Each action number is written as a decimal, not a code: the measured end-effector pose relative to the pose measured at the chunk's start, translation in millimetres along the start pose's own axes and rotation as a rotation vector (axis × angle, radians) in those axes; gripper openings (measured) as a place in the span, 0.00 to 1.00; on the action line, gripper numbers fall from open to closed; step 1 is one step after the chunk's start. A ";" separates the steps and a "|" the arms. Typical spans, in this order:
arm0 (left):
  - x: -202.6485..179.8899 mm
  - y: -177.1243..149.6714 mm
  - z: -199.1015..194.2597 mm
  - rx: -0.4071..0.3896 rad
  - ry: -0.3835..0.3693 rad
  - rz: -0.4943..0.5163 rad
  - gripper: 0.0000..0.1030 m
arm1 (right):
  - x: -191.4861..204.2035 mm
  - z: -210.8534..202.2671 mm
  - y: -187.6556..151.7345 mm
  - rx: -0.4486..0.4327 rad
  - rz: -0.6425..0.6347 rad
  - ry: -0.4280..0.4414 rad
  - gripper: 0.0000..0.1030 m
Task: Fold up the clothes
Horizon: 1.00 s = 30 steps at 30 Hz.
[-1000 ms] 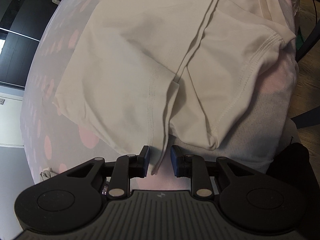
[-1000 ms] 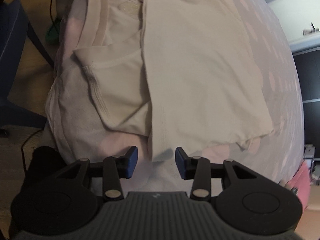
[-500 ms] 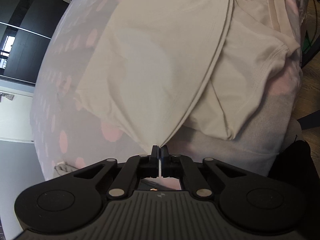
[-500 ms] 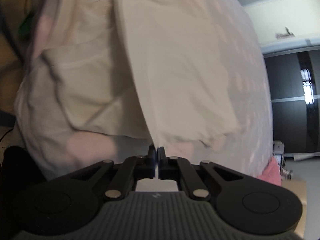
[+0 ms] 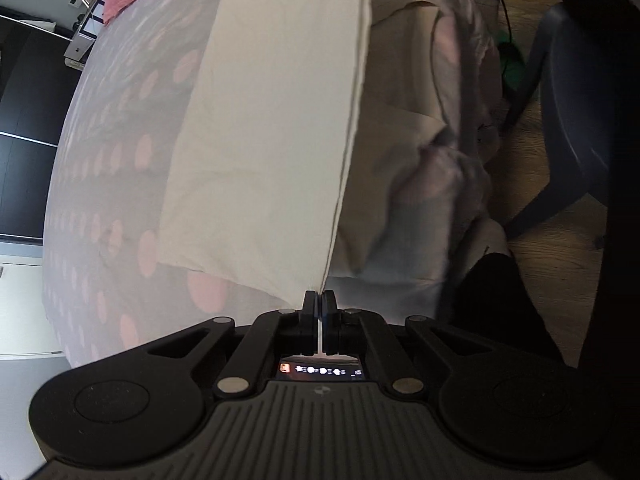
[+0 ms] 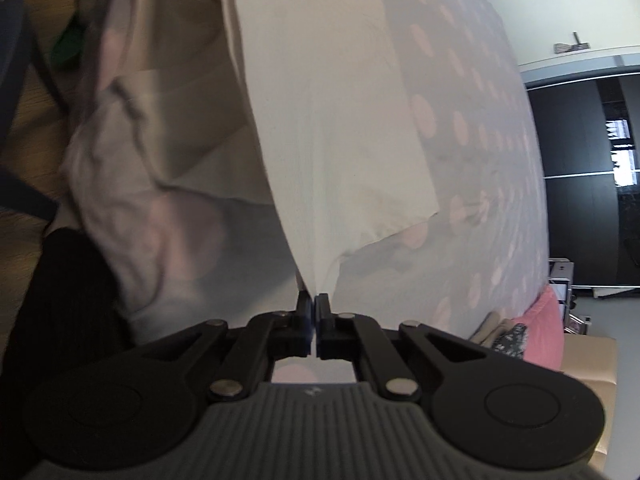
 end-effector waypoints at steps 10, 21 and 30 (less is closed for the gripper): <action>-42.4 -0.9 27.4 0.035 -0.099 0.063 0.00 | 47.2 29.4 5.3 0.041 -0.046 0.111 0.02; -23.8 -1.3 25.3 -0.007 -0.191 -0.083 0.27 | 51.2 21.6 8.1 -0.015 -0.046 0.255 0.31; 81.9 5.7 24.1 -0.165 -0.198 -0.610 0.41 | -11.9 18.8 13.3 -0.101 0.274 0.207 0.31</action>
Point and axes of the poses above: each gripper's, at about its wrist camera, not at the fingertips, and z roughly the way its jaws point, x to its left, y to its top, the point moved 8 cm from there along z, roughly the way its jaws point, and after that the axes turned 3 degrees about -z, right-handed, at the moved point
